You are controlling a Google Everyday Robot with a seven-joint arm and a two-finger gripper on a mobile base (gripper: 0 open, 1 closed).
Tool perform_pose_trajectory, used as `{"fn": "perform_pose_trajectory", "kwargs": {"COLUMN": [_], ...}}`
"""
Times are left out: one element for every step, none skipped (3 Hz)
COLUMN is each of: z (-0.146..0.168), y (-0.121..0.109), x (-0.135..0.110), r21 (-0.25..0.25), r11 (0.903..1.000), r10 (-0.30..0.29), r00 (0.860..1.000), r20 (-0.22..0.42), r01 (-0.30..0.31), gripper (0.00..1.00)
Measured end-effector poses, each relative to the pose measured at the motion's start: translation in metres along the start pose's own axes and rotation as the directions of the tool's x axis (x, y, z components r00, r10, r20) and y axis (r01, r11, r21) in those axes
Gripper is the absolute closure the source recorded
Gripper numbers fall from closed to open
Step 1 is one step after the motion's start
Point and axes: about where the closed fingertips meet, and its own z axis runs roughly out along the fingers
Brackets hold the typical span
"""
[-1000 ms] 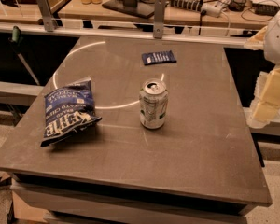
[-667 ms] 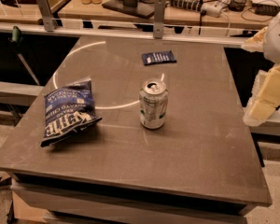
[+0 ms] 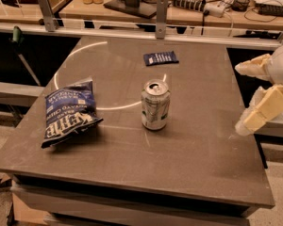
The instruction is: Knock 7up can over
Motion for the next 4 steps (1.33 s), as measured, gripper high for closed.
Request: {"fn": "perform_pose_trajectory", "kwargs": {"z": [0.016,0.009,0.009,0.024], "y": [0.012,0.022,0.022,0.025], "x": [-0.021,-0.044,-0.044,-0.049], "r21": [-0.022,-0.042,-0.043,-0.052], "r11": [0.9997,0.9991,0.9990,0.9984], "r10": [0.002,0.004,0.005,-0.002], "r00": [0.971,0.947,0.947,0.940], "r20": [0.238,0.321,0.320,0.342], "r01": [0.004,0.010,0.009,0.021], "gripper": [0.00,0.00,0.00,0.00]}}
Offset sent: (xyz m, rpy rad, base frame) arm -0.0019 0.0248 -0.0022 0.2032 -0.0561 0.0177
